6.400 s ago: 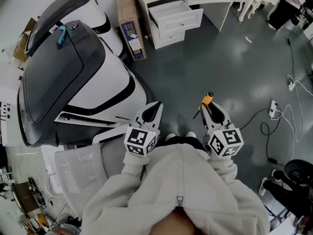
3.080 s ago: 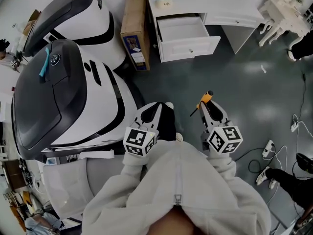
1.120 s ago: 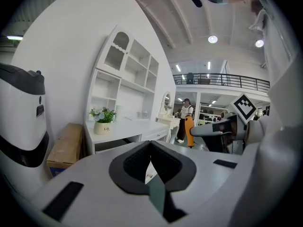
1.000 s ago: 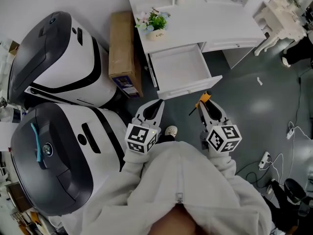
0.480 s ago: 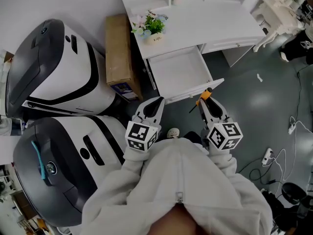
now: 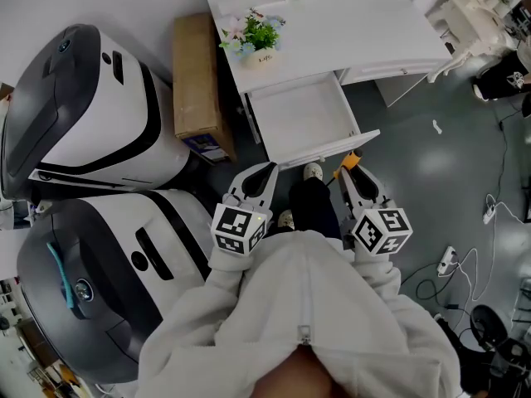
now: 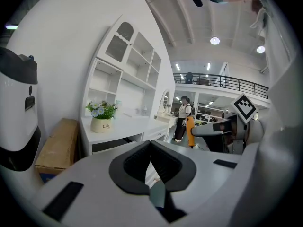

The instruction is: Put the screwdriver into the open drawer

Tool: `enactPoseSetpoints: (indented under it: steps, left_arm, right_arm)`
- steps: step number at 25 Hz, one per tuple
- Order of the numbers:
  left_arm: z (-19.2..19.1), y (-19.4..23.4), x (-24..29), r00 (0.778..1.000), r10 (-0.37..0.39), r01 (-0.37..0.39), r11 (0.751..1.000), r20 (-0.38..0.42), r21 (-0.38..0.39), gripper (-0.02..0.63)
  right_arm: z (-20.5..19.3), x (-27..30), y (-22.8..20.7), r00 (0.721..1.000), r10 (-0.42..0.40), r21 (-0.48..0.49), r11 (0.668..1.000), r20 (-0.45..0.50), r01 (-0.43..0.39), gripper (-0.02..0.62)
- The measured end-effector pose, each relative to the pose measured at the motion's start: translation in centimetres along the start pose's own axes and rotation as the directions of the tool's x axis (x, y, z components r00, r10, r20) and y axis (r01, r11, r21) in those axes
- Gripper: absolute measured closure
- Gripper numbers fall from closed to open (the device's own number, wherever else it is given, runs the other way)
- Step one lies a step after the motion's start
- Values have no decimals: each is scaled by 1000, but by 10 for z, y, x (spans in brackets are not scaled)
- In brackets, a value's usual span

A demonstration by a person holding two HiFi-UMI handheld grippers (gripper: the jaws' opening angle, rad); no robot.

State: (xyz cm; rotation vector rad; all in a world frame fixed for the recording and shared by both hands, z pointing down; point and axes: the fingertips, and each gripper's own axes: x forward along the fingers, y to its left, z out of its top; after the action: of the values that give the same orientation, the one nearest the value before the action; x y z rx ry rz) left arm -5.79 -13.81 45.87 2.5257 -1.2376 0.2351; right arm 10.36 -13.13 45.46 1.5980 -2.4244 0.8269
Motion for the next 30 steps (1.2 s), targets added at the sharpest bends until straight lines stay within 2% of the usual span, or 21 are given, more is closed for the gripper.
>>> enactPoseSetpoints:
  steps: [14,21,30]
  left_arm:
    - [17,28,50,998,56,-56,998,-1,-18,589]
    - [14,47,78,994,100,-102,992,-33,-68,589]
    - [14,74,111,986,156,-161,982,-63,-97,589]
  right_arm:
    - [35,55,-33,999,43,-7,999,-32,-43,476]
    - [42,95,-49,991,78,-21,997,-110,-80,476]
    - [46,142,-70,974,113,-21,993,-196,-119,476]
